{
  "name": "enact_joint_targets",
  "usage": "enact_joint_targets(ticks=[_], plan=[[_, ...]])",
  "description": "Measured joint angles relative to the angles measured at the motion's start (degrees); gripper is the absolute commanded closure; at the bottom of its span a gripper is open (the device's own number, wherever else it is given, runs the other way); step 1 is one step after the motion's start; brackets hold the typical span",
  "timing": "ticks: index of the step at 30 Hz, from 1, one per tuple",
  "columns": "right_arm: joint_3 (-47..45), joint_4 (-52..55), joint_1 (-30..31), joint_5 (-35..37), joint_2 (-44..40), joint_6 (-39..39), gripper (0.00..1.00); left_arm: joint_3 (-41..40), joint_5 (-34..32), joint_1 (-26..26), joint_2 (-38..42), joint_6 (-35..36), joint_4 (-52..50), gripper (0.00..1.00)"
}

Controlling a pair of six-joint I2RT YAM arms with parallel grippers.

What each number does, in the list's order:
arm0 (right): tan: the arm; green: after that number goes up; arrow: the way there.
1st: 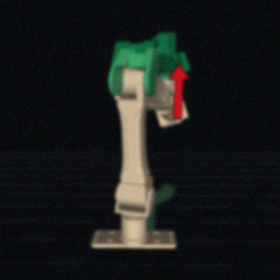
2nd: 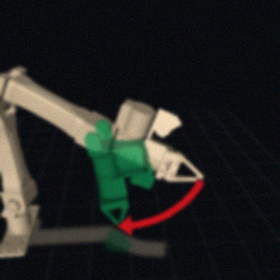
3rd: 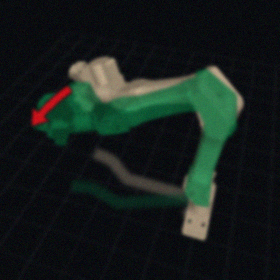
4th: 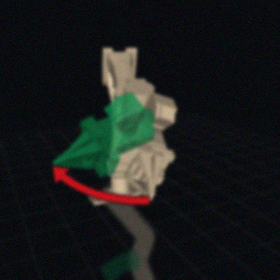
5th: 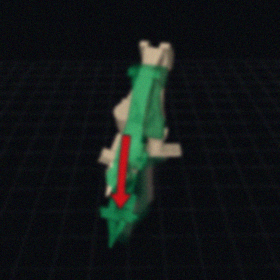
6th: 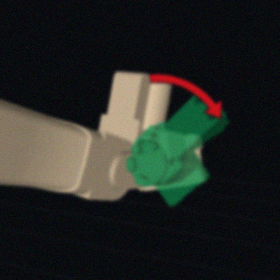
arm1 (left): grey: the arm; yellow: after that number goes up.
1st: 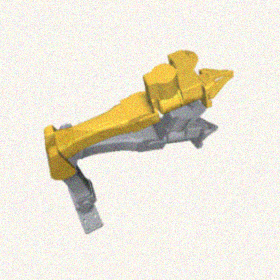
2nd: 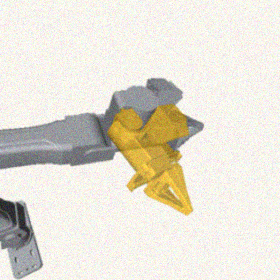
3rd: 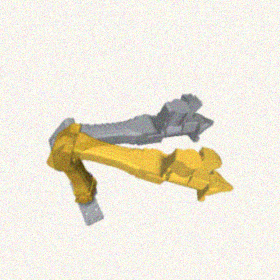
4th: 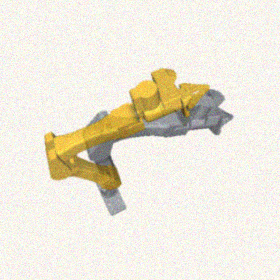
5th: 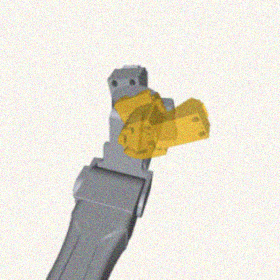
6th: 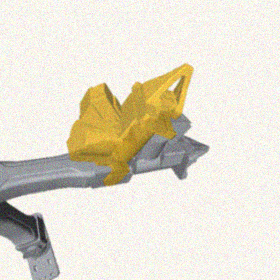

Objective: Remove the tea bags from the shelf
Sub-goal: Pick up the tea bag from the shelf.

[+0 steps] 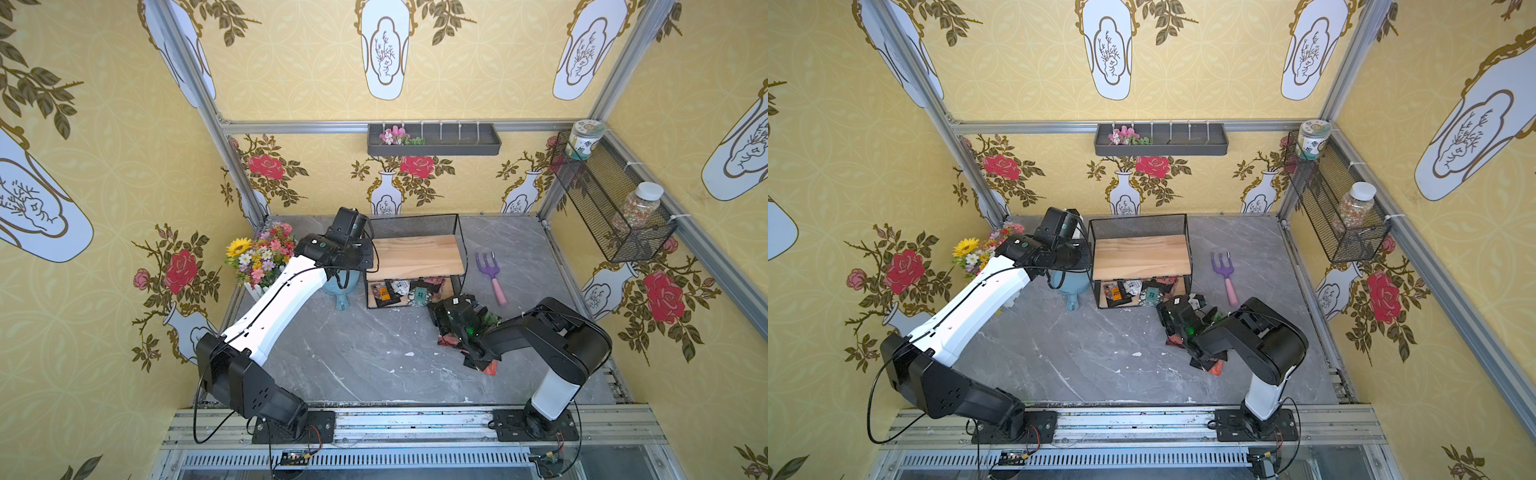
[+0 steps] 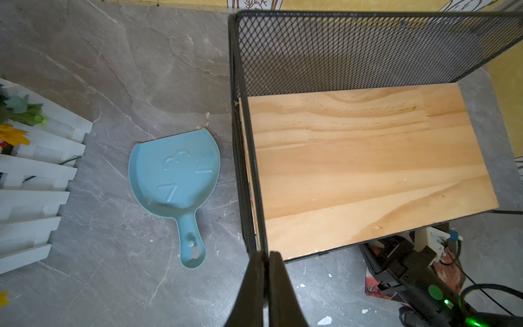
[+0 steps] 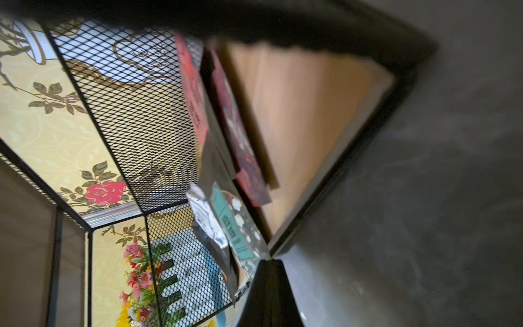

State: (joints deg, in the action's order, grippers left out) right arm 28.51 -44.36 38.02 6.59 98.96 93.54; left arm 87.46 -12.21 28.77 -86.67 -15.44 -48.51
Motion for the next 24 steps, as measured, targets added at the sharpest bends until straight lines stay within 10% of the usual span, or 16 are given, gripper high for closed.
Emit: enact_joint_targets(ticks=[24], plan=[[-5.6,19.8,2.0,-16.9,-34.6,-9.0,1.0,0.3,-0.9,0.0,-0.7,-1.0,0.6,1.0]])
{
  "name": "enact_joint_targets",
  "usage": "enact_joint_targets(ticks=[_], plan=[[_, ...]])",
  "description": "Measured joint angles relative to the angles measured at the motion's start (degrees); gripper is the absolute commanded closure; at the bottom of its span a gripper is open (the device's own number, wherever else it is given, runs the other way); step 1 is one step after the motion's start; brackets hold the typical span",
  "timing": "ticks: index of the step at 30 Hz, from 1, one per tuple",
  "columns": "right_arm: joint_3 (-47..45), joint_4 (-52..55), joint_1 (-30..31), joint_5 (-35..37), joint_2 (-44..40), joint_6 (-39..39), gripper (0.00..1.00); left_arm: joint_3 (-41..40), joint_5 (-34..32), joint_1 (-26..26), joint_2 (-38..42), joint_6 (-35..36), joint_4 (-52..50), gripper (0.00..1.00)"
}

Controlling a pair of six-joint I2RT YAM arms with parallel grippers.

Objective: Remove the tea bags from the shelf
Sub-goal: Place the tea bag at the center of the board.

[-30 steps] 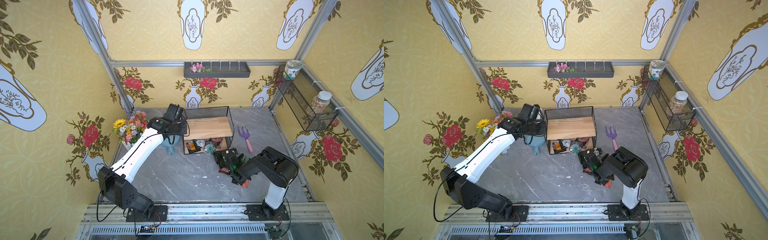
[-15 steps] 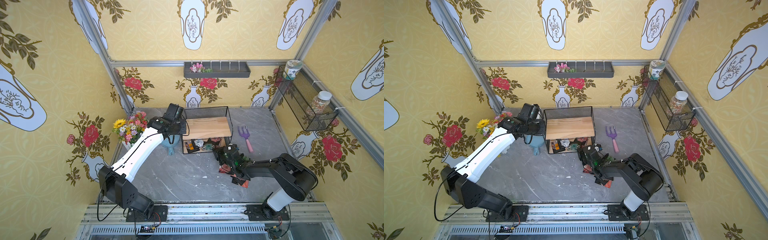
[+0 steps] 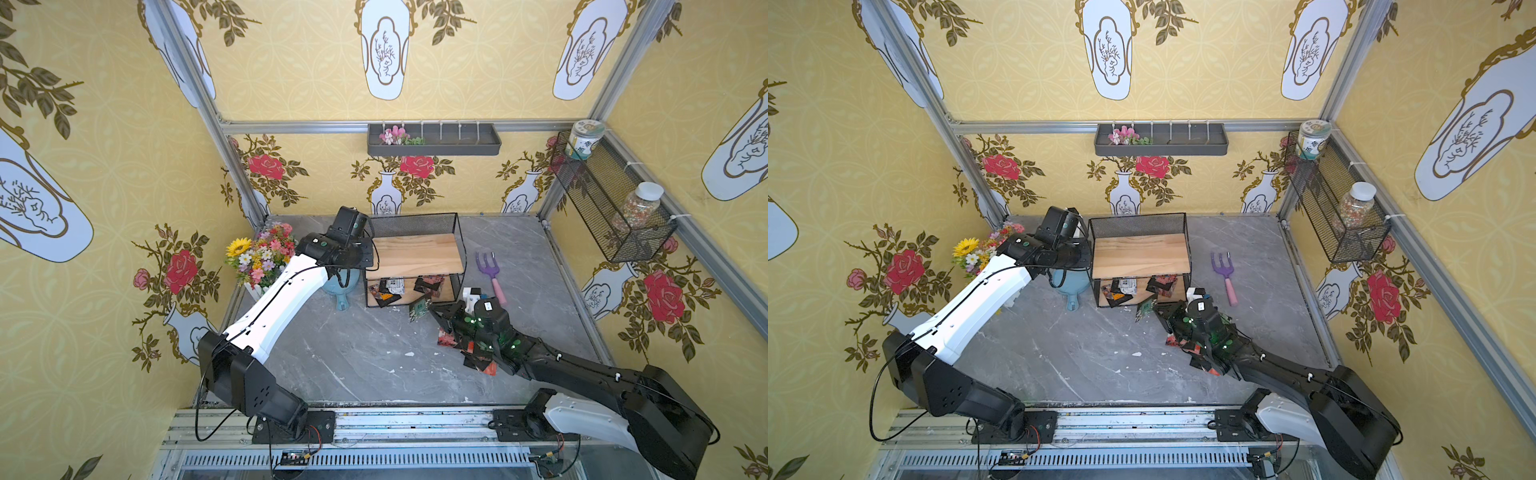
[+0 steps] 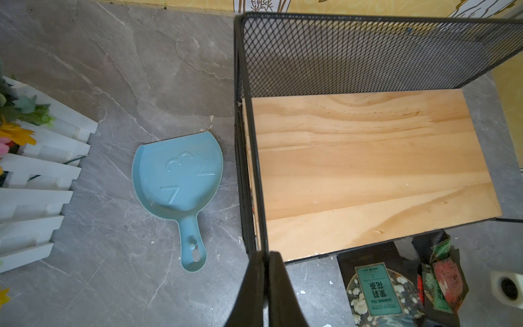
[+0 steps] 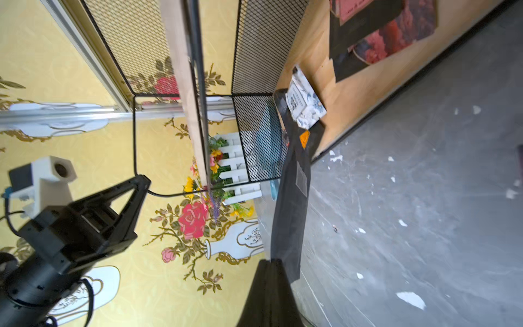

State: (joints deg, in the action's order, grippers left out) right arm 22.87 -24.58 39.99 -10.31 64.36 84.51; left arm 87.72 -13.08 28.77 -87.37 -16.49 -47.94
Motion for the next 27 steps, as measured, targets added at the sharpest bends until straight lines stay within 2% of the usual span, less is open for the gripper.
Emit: enact_joint_targets(ticks=[3,6,11,16,22,27], plan=[[1.1,2.0,1.8,-5.1,1.2,-3.6,1.0,-0.1,0.0,0.0,0.0,0.0,0.2,1.0],[2.1,-1.2,3.9,-10.5,6.0,-6.2,1.0,-0.2,0.0,0.0,0.1,0.0,0.2,1.0],[5.0,-11.1,8.8,-17.4,21.3,-6.7,1.0,-0.5,0.0,0.0,0.3,0.0,0.5,1.0],[13.3,-22.3,12.9,-22.7,37.7,-6.2,1.0,-1.0,0.0,0.0,0.5,0.0,1.0,1.0],[21.6,-27.8,15.1,-25.8,49.7,-4.1,1.0,-1.6,0.0,0.0,0.9,0.0,1.2,1.0],[24.6,-26.2,15.9,-25.9,53.0,-3.8,1.0,-1.7,0.0,0.0,1.0,-0.1,1.5,1.0]])
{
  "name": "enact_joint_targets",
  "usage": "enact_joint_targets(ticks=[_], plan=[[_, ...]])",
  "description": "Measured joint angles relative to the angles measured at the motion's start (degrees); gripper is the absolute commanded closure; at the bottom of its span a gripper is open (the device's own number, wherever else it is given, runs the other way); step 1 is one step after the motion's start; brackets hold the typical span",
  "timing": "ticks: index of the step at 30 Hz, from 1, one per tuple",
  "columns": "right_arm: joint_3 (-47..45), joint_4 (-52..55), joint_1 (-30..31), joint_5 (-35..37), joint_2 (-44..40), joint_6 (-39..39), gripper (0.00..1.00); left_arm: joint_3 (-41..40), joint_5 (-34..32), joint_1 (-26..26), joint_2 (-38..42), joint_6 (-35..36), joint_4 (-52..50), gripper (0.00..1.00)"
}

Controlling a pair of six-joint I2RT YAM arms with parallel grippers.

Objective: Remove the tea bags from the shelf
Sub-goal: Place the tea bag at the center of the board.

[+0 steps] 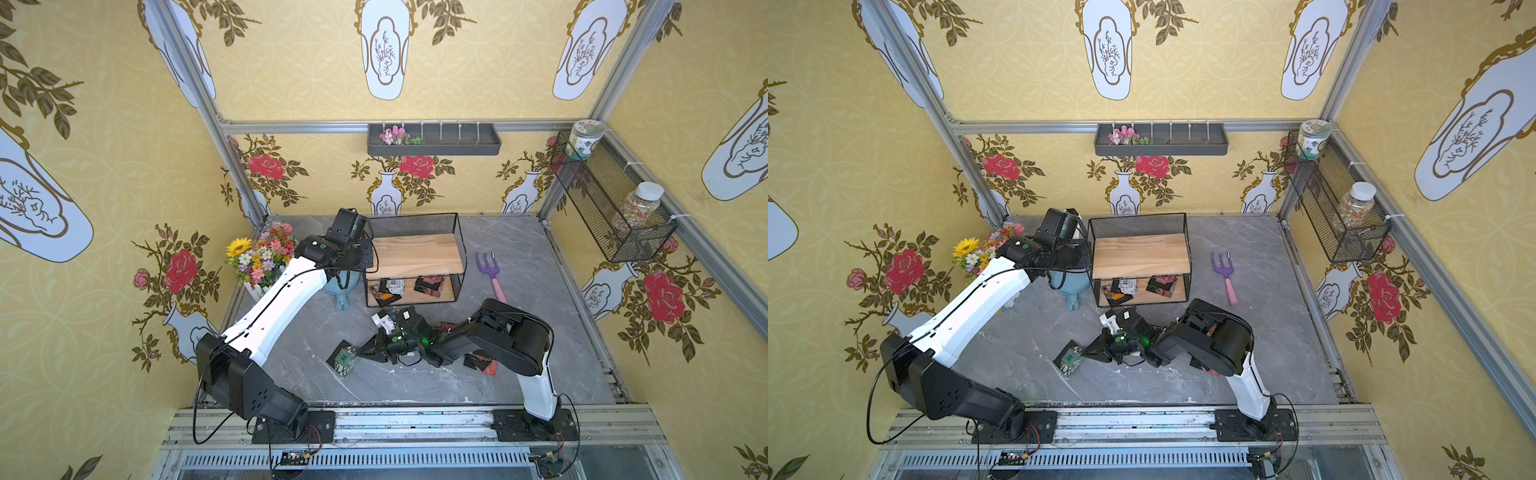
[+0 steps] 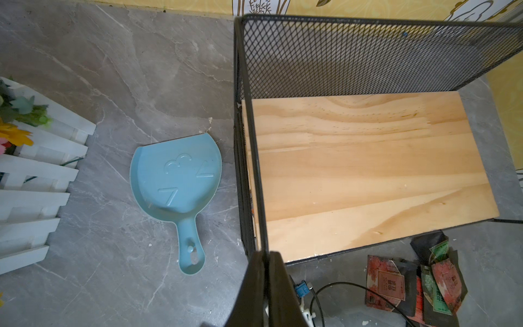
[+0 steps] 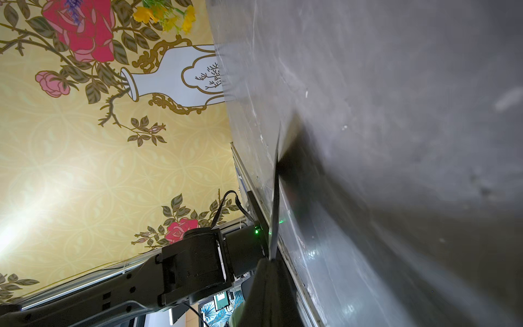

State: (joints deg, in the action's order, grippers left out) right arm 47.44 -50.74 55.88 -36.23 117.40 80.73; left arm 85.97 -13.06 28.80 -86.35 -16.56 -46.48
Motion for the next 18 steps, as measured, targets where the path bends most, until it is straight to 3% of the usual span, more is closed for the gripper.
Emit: enact_joint_targets(ticks=[5,14,18], plan=[[0.8,4.2,0.4,0.5,0.5,-0.6,1.0,0.0,0.0,0.0,0.0,0.0,0.0,1.0],[-3.5,15.8,-0.9,3.8,-9.7,-4.4,0.47,0.0,0.0,0.0,0.0,0.0,0.0,1.0],[-7.1,21.3,-2.6,6.4,-18.4,-6.0,0.44,0.0,0.0,0.0,0.0,0.0,0.0,1.0]])
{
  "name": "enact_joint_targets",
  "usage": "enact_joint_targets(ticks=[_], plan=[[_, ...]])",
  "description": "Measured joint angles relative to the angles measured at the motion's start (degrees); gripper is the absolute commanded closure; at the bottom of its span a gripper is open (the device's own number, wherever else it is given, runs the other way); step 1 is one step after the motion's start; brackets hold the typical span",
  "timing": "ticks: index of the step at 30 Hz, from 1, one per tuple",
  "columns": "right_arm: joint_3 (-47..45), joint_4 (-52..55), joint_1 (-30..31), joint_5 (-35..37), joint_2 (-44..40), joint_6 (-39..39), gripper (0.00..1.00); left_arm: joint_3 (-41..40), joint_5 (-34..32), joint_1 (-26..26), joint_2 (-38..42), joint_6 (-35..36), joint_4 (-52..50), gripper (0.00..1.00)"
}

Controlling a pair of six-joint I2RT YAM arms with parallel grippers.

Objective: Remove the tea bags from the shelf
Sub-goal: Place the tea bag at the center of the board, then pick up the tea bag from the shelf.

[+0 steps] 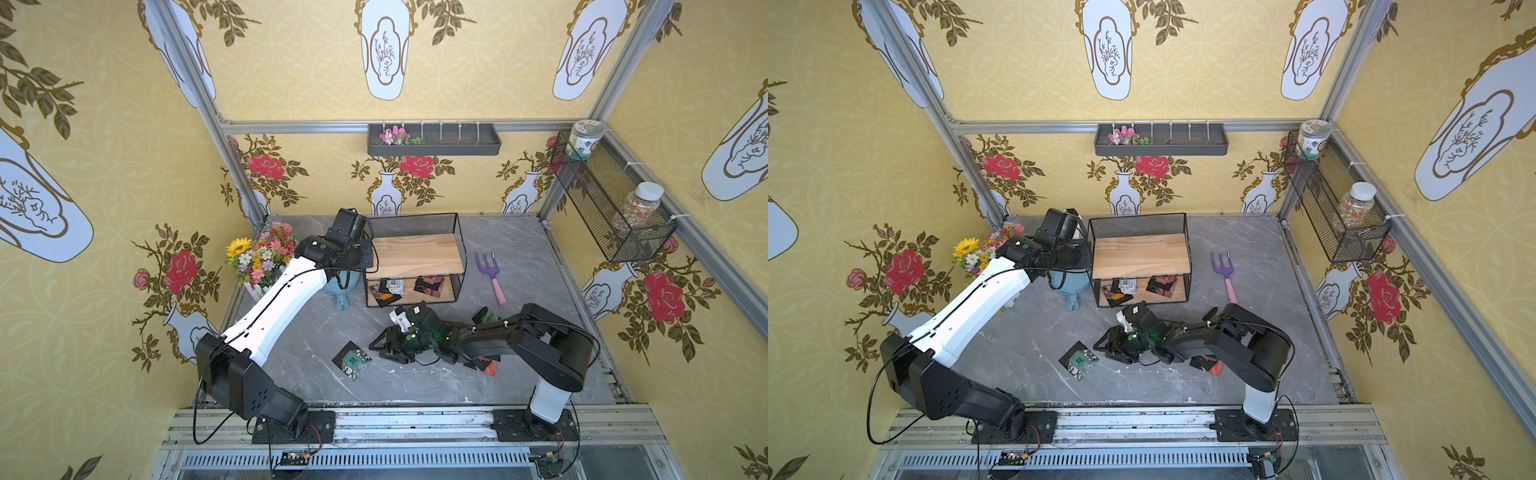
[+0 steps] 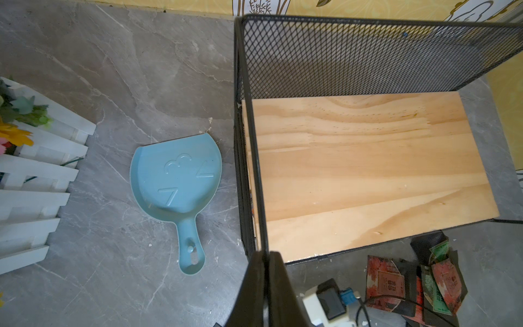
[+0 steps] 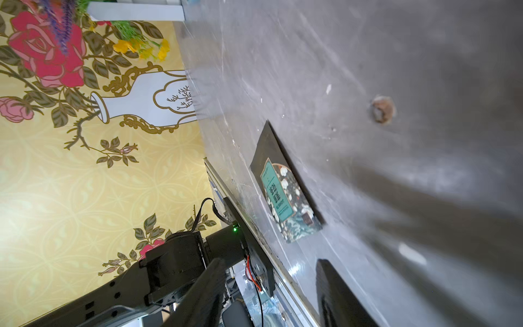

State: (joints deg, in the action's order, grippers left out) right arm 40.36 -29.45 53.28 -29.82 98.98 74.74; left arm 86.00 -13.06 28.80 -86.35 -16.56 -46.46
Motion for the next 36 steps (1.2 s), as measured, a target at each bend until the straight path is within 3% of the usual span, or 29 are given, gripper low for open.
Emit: enact_joint_targets(ticks=[4,9,13,17,24,32,36], plan=[[-4.6,6.0,-2.6,4.4,-12.7,-0.5,0.5,0.0,0.0,0.0,0.0,0.0,0.0,1.0],[-6.4,15.7,-7.0,15.1,-31.6,-1.5,0.58,0.0,0.0,0.0,0.0,0.0,0.0,1.0],[-7.5,18.7,-9.7,21.0,-34.8,-1.2,0.6,0.0,0.0,0.0,0.0,0.0,0.0,1.0],[-7.6,17.5,-7.5,23.0,-27.8,1.2,0.6,0.0,0.0,0.0,0.0,0.0,0.0,1.0],[-8.5,-1.2,-2.7,30.9,-9.3,8.9,0.59,0.1,0.0,0.0,-0.1,0.0,0.0,1.0],[0.3,-20.3,-1.1,37.2,11.4,14.0,0.56,0.2,0.0,0.0,-0.1,0.0,-0.1,1.0],[2.7,-24.3,-0.8,38.8,16.0,15.1,0.53,0.2,0.0,0.0,-0.2,0.0,0.0,1.0]])
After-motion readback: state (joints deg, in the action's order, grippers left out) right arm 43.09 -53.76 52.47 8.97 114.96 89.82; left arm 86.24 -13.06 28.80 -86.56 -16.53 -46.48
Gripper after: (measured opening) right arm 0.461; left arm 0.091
